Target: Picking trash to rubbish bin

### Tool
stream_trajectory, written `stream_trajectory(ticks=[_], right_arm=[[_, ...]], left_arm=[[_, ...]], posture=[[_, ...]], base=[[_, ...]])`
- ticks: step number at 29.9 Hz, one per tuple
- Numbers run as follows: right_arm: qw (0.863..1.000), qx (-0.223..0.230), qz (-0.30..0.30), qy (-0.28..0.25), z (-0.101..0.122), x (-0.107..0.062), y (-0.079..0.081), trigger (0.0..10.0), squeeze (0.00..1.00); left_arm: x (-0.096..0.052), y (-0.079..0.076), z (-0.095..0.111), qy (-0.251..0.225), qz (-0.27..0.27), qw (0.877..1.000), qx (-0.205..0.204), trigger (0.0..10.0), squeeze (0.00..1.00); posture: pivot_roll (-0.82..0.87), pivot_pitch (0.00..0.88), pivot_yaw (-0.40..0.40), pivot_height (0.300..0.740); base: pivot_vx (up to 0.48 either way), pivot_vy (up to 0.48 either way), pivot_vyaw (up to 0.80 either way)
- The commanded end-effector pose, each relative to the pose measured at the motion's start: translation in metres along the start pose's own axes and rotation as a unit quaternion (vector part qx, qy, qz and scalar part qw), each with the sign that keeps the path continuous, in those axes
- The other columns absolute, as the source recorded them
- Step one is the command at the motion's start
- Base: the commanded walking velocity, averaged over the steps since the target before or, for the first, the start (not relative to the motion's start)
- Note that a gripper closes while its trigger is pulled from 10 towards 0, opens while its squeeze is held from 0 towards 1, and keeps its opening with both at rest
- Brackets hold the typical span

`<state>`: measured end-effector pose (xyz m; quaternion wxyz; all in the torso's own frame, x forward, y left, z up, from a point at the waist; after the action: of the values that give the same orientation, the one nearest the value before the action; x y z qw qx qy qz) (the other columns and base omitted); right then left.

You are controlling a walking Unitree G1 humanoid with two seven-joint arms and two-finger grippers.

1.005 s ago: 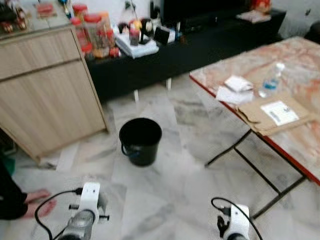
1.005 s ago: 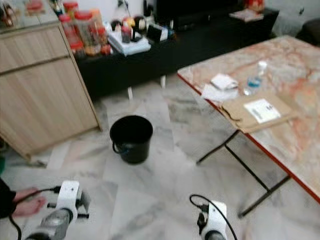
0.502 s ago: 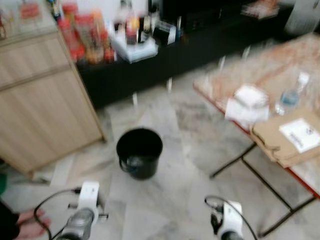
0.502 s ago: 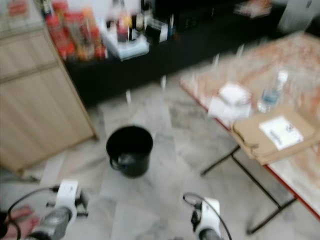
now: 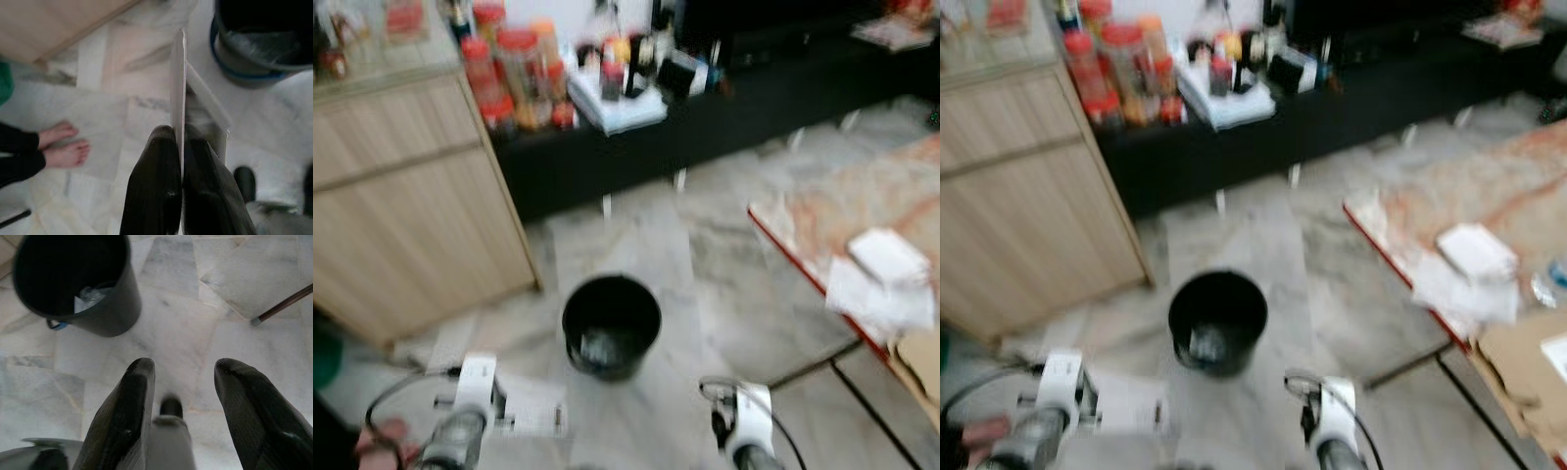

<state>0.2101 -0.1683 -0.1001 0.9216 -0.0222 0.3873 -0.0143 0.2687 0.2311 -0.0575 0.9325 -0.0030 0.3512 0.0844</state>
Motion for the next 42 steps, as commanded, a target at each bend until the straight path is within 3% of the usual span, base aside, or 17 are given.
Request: stream_trajectory(ticks=[1, 20, 25, 29, 32, 36, 42], right_arm=[[1.0, 0.004, -0.005, 0.004, -0.002, 0.0, -0.003, 10.0, 0.0], [1.0, -0.005, 0.008, 0.002, 0.0, 0.0, 0.001, 10.0, 0.0], [1.0, -0.007, 0.01, 0.001, 0.0, 0.0, 0.001, 10.0, 0.0], [1.0, -0.025, 0.016, -0.007, 0.005, 0.001, 0.001, 10.0, 0.0], [0.999, -0.027, 0.017, -0.008, 0.005, 0.001, 0.001, 10.0, 0.0], [0.998, -0.037, 0.033, -0.028, 0.017, 0.004, 0.002, 10.0, 0.0], [0.998, -0.04, 0.041, -0.035, 0.021, 0.004, 0.002, 10.0, 0.0]], left_arm=[[0.0, -0.002, -0.004, 0.008, -0.006, 1.0, 0.014, 10.0, 0.0], [0.0, -0.004, -0.002, 0.002, -0.012, 1.0, 0.021, 10.0, 0.0], [0.001, -0.007, 0.008, -0.02, -0.02, 0.998, 0.053, 10.0, 0.0], [0.004, -0.016, 0.034, -0.061, -0.043, 0.992, 0.098, 10.0, 0.0], [0.004, -0.017, 0.036, -0.064, -0.044, 0.991, 0.105, 10.0, 0.0], [0.003, -0.047, 0.064, -0.103, -0.124, 0.979, 0.128, 10.0, 0.0], [0.003, -0.058, 0.074, -0.119, -0.137, 0.975, 0.126, 10.0, 0.0]], posture=[[0.13, 0.135, -0.006, 0.74], [0.14, 0.14, -0.009, 0.74], [0.14, 0.141, -0.01, 0.74], [0.14, 0.14, -0.011, 0.74], [0.14, 0.14, -0.011, 0.74], [0.14, 0.141, -0.014, 0.74], [0.14, 0.14, -0.015, 0.74]], base=[[0.48, 0.0, 0.0], [0.48, 0.0, 0.0], [0.432, 0.0, 0.0], [0.0, 0.0, 0.0], [0.0, 0.0, 0.0], [0.0, 0.0, 0.0], [0.0, 0.0, 0.0]])
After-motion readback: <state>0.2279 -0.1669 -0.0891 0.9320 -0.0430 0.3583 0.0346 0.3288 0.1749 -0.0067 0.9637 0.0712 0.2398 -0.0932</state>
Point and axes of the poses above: a point about 5 cm out from each wrist's last joint towards the gripper, its own x axis pointing out of the wrist towards the gripper, its own z axis along the axis of the wrist's last joint, y = z × x, the point moved 3 cm from there along x, pointing out of the wrist towards the gripper, and after that the axes turned 10 degrees about -x, right-handed, at the moved point
